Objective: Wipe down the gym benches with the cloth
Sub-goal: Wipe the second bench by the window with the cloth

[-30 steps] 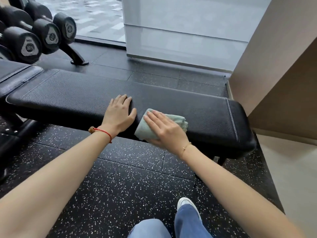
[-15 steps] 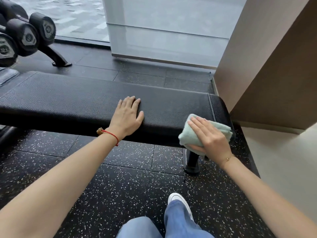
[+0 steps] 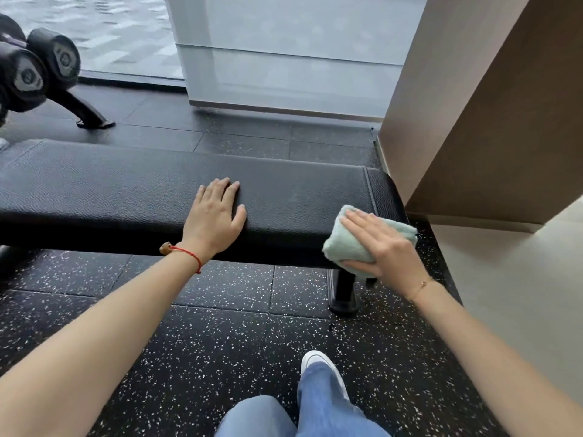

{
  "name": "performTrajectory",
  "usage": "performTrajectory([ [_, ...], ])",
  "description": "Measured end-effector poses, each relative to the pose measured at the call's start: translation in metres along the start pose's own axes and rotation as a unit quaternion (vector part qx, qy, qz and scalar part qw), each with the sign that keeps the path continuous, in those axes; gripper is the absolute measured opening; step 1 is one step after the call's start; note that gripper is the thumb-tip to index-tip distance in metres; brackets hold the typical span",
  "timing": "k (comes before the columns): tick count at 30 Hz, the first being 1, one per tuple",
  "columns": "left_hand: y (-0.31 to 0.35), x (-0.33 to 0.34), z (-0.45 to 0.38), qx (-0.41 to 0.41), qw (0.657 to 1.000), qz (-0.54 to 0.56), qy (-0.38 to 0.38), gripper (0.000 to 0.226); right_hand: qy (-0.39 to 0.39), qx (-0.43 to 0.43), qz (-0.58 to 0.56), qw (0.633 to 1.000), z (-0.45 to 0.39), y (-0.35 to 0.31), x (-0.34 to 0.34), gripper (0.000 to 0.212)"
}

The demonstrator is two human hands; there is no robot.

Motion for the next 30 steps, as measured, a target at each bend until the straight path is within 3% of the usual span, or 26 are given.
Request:
performTrajectory([
  [4, 0.000, 0.000, -0.002, 0.003, 1.000, 0.010, -0.008, 0.055, 0.003, -0.013, 0.002, 1.000, -0.033, -0.033, 0.006, 0.076],
  [9, -0.011, -0.015, 0.002, 0.017, 1.000, 0.009, 0.007, 0.052, -0.050, -0.067, -0.031, 0.996, -0.098, -0.110, 0.030, 0.077],
  [16, -0.105, -0.041, 0.014, -0.054, 0.998, -0.009, 0.038, 0.047, -0.073, -0.115, -0.020, 0.991, -0.151, -0.165, 0.052, 0.078],
  [22, -0.123, -0.038, 0.010, -0.061, 0.997, 0.018, 0.055, 0.046, -0.080, -0.127, -0.047, 0.988, -0.186, -0.203, 0.062, 0.081],
  [27, -0.125, -0.038, 0.012, -0.061, 0.997, 0.020, 0.053, 0.050, -0.084, -0.141, -0.050, 0.985, -0.159, -0.179, 0.051, 0.079],
  [30, -0.124, -0.037, 0.013, -0.065, 0.996, 0.020, 0.055, 0.050, -0.038, -0.126, -0.036, 0.991, -0.113, -0.130, 0.037, 0.075],
])
Point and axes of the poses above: each hand's wrist, its own z-axis away from the middle knuckle, its own x-axis out of the palm, y = z × x, the point moved 7 cm from there along -z, towards the middle knuckle, and after that the axes turned 10 degrees about -y, right-handed, at the moved point
